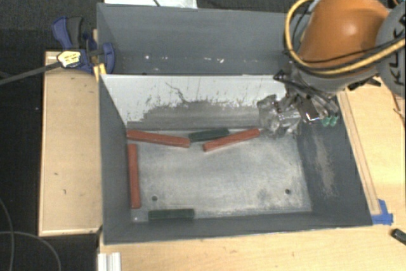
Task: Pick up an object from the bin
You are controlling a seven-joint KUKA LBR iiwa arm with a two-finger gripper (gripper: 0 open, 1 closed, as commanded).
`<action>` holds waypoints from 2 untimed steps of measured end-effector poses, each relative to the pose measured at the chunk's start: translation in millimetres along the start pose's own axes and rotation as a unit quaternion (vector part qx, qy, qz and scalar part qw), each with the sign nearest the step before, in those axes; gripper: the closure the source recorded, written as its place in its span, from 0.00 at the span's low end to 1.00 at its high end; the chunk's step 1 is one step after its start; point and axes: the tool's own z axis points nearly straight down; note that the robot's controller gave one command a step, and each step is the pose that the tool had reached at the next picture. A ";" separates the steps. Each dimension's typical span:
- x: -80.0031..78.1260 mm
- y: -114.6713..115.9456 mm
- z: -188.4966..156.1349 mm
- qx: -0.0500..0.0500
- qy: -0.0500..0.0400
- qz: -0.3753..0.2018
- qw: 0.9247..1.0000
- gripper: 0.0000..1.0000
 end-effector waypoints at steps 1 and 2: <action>-4.5 6.9 82.7 -0.002 0.007 0.069 0.998 1.00; -5.8 6.1 79.4 -0.001 0.004 0.069 0.998 0.00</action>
Offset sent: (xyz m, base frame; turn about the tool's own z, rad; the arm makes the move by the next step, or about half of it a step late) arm 0.0042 0.0072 -0.0799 0.1389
